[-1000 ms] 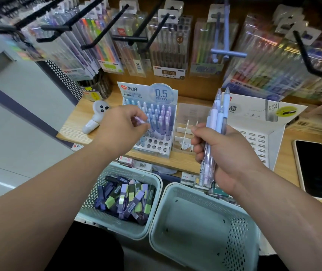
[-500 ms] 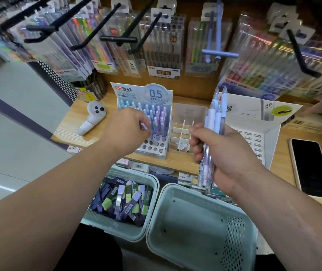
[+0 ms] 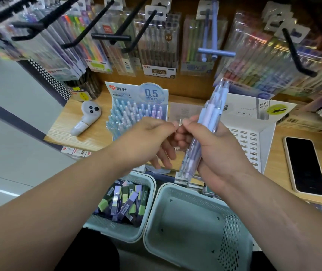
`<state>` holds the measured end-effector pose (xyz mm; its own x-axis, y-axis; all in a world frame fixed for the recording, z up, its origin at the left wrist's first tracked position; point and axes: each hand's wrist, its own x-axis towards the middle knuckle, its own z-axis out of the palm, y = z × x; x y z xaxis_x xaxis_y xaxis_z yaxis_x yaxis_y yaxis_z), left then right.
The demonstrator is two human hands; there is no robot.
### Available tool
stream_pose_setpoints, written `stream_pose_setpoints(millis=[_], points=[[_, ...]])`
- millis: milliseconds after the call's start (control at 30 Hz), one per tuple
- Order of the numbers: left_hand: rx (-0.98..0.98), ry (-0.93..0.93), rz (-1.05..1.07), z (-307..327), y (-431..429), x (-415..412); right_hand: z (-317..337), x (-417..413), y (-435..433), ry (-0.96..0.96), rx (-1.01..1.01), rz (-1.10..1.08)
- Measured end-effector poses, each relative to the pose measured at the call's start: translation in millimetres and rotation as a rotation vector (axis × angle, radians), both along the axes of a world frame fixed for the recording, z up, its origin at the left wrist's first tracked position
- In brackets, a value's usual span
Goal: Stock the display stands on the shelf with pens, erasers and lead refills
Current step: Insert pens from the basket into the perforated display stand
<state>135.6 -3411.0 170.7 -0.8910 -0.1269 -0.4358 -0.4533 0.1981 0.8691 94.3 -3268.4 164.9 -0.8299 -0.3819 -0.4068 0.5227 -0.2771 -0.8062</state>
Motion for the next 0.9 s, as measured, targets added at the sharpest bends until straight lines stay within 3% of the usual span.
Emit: stream_pose_setpoints(millis=[133,233,533,900], points=[[0.261,-0.07,-0.021,-6.8,5.4,10.2,1.1,4.0,-2.6,-0.06,-0.069,-0.018],[0.284,0.013,-0.083,-8.2,8.2,17.3,4.4,4.7,-3.1,-0.078,-0.058,-0.029],[0.279,0.067,0.045,-9.9,-0.2,25.9,1.3,2.3,-6.3,-0.039,0.131,-0.046],[0.359,0.066,0.204,-6.9,-16.7,32.1,-2.6,-0.5,-13.7,-0.122,0.136,-0.227]])
